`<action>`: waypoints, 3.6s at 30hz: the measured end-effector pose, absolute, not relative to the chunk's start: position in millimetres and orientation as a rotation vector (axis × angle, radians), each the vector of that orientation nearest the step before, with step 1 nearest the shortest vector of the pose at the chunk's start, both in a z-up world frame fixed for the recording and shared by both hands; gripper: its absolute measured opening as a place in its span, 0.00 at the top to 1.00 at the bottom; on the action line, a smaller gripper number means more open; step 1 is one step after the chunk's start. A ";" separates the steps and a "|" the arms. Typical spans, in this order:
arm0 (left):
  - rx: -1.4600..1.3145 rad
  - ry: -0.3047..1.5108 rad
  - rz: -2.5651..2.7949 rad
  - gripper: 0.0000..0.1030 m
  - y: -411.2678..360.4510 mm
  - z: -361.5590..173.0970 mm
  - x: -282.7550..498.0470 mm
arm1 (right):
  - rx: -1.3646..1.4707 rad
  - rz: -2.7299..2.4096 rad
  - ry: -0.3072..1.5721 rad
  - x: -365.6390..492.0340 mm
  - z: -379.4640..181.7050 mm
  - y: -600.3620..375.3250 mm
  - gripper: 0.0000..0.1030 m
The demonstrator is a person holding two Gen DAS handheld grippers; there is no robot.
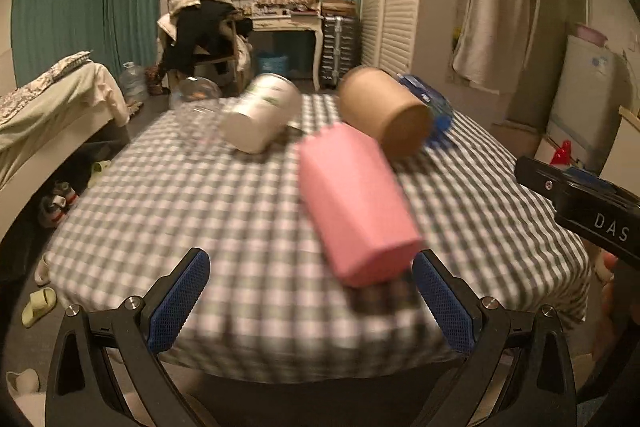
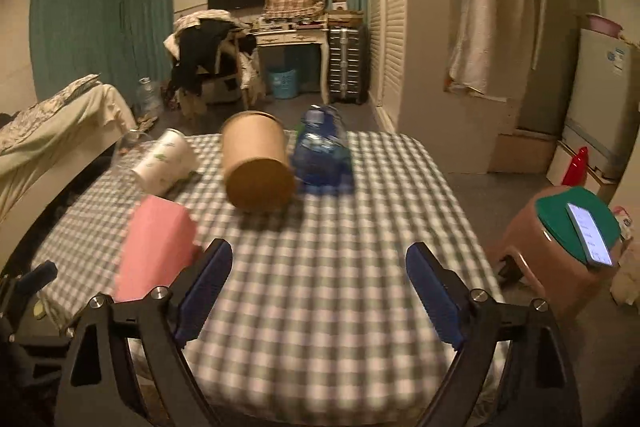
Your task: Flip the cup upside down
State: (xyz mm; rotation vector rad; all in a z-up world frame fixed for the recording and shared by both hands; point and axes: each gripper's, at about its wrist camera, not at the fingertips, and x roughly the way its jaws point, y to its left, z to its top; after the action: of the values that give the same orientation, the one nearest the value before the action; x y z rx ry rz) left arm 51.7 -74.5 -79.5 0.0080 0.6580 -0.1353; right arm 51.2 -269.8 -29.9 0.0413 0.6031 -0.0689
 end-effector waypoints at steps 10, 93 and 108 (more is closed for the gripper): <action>-0.032 0.654 -0.065 0.09 -107.8 -103.9 76.8 | 0.127 -0.056 0.622 45.7 -45.8 -307.7 0.14; -0.026 0.644 -0.123 0.17 -4.9 -32.4 100.9 | 0.011 0.064 0.576 61.3 -16.0 -243.0 0.14; -0.011 0.670 -0.103 0.08 -7.1 -40.3 118.0 | 0.013 0.071 0.588 78.0 -18.2 -240.9 0.14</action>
State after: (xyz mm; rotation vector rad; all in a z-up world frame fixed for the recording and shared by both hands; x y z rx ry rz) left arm 118.0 -7.1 -40.3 -0.0107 0.6696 -0.1027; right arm 78.0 -240.9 -18.2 0.0130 0.5882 0.0714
